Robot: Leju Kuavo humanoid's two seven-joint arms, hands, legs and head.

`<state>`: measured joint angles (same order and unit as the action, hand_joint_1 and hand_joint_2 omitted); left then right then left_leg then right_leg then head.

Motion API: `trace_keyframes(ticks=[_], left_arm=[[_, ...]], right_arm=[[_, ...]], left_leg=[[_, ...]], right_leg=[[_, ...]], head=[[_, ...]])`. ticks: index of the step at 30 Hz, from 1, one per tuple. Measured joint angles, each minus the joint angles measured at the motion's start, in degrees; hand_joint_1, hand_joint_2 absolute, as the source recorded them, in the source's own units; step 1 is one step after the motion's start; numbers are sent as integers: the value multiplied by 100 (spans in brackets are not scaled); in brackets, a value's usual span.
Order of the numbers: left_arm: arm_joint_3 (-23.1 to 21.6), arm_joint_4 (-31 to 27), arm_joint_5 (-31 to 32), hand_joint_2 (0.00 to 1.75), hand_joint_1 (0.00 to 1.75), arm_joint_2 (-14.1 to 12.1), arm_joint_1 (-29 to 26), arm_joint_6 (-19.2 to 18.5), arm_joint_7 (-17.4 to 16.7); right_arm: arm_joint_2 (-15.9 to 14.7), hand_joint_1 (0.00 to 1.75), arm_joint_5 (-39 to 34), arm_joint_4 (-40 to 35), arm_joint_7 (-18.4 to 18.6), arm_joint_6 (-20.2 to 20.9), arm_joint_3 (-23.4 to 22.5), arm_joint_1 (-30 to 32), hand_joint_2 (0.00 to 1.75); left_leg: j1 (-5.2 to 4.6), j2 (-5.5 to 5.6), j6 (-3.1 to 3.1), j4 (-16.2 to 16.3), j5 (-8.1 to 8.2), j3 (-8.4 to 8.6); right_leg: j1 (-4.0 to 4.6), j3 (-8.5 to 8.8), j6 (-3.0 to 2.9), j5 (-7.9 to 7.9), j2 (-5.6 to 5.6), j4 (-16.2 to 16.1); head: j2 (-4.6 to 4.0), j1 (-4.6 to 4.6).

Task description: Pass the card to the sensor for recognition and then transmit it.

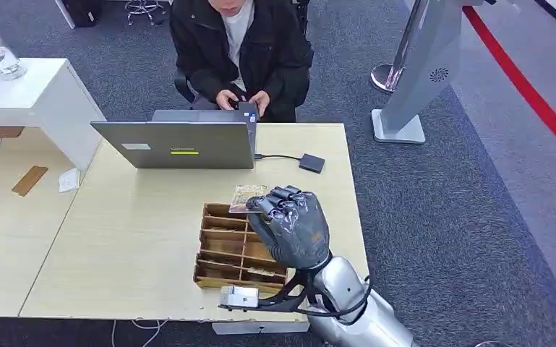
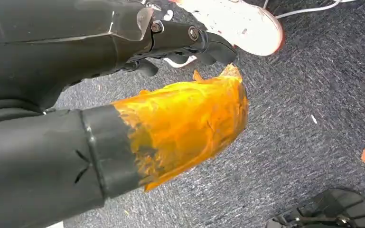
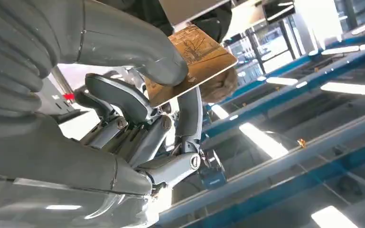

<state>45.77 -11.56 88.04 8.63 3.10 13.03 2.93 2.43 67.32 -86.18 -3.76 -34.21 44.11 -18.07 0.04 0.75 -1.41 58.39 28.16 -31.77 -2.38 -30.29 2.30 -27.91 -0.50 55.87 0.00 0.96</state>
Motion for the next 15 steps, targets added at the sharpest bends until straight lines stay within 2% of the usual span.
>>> trace_keyframes(ticks=[8,15], left_arm=[[0,0,42,0,0,0,3,-2,9],[-4,0,98,0,0,7,36,-57,9]], right_arm=[[-7,175,-55,-96,2,20,17,-91,175],[13,175,-186,167,57,221,17,-489,175]], left_leg=[[0,0,0,0,0,0],[0,0,1,0,-1,1]], right_leg=[[0,0,0,0,0,0],[0,2,1,2,0,0]], head=[[0,0],[0,0]])
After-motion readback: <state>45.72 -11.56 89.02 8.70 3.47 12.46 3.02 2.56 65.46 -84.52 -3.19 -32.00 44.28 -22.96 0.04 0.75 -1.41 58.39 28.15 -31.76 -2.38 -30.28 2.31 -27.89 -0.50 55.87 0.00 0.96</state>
